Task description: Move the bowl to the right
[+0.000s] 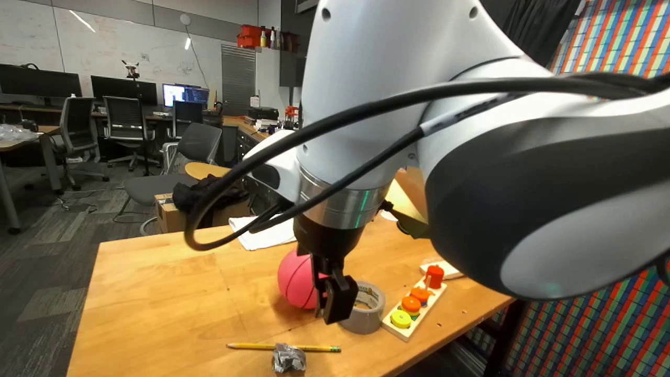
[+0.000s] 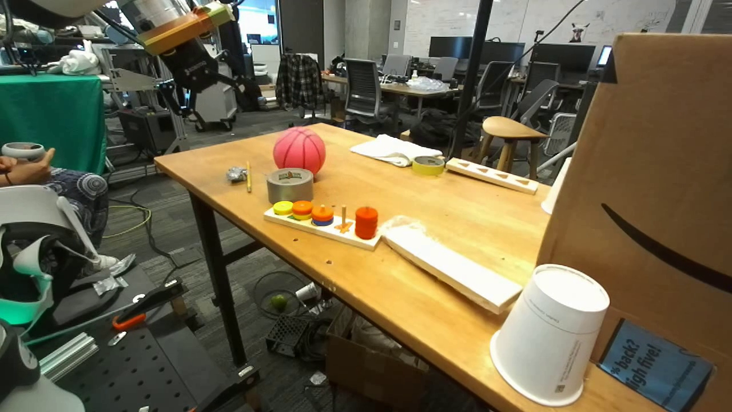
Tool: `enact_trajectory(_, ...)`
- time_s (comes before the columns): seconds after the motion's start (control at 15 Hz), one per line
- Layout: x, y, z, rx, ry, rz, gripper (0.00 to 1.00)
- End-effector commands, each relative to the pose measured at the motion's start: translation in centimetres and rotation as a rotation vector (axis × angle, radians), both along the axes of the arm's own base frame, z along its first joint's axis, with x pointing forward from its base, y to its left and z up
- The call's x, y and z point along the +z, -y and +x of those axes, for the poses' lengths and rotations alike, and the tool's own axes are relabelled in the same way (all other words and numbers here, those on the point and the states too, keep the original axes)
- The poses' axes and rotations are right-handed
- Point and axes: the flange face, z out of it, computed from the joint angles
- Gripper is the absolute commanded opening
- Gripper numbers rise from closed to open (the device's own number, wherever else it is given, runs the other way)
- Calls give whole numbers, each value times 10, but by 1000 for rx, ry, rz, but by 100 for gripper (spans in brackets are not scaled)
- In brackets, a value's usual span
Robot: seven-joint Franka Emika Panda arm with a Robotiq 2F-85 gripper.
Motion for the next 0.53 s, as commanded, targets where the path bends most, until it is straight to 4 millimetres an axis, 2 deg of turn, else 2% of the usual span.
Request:
enact_trajectory(0.0, 12, -22, 5, 57, 26, 12, 100)
enact_trajectory(0.47, 8, -59, 34, 95, -7, 48, 100)
